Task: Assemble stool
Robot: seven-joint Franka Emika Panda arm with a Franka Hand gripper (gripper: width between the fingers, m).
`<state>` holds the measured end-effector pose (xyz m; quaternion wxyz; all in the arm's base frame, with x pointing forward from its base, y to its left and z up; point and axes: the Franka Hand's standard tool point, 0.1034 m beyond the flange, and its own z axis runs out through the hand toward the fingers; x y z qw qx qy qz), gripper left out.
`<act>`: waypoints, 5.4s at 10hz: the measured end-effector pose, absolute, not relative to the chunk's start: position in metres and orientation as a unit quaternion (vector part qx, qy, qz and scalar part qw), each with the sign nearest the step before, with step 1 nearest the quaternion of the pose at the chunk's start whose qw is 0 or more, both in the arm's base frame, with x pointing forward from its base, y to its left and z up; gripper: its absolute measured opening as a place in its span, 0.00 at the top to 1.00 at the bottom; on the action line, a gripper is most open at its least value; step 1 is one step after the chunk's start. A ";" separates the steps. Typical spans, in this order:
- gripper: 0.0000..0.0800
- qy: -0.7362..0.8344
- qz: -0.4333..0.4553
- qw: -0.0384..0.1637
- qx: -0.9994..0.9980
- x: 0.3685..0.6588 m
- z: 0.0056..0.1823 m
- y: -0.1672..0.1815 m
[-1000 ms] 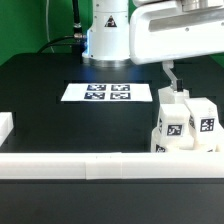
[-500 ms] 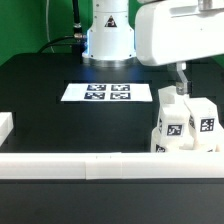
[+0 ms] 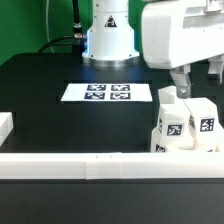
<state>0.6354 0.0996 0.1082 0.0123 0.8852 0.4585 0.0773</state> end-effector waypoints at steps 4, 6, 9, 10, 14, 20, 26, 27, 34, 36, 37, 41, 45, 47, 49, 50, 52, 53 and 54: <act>0.19 0.608 0.026 0.031 0.793 0.637 0.093 0.125; 0.19 0.673 0.009 0.040 0.739 0.636 0.086 0.124; 0.19 0.744 0.000 0.050 0.666 0.638 0.085 0.115; 0.19 0.749 -0.001 0.051 0.660 0.638 0.084 0.113; 0.58 0.742 -0.004 0.049 0.669 0.636 0.082 0.111; 0.58 0.580 0.004 0.046 0.813 0.633 0.081 0.111; 0.58 0.300 0.016 0.041 0.953 0.631 0.080 0.112; 0.58 0.271 0.017 0.040 0.962 0.631 0.080 0.112; 0.58 -0.171 0.023 0.010 0.985 0.628 0.080 0.122; 0.58 -0.239 0.027 0.012 0.971 0.629 0.080 0.122; 0.58 -0.277 0.025 0.007 0.960 0.629 0.080 0.122; 0.58 -0.471 0.020 -0.023 0.881 0.629 0.080 0.123; 0.58 -0.655 0.021 -0.069 0.752 0.630 0.080 0.127; 0.58 -0.687 0.012 -0.076 0.722 0.630 0.080 0.128; 0.58 -0.725 0.002 -0.083 0.684 0.630 0.080 0.130; 0.58 -0.754 -0.004 -0.088 0.651 0.630 0.081 0.131; 0.58 -0.831 -0.007 -0.123 0.543 0.630 0.080 0.129; 0.58 -0.848 -0.010 -0.138 0.511 0.630 0.080 0.129; 0.58 -0.862 -0.018 -0.144 0.485 0.630 0.080 0.130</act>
Offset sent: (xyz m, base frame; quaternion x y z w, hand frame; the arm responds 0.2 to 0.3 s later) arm 0.0051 0.0280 -0.0088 0.0327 -0.0413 -0.1862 0.9811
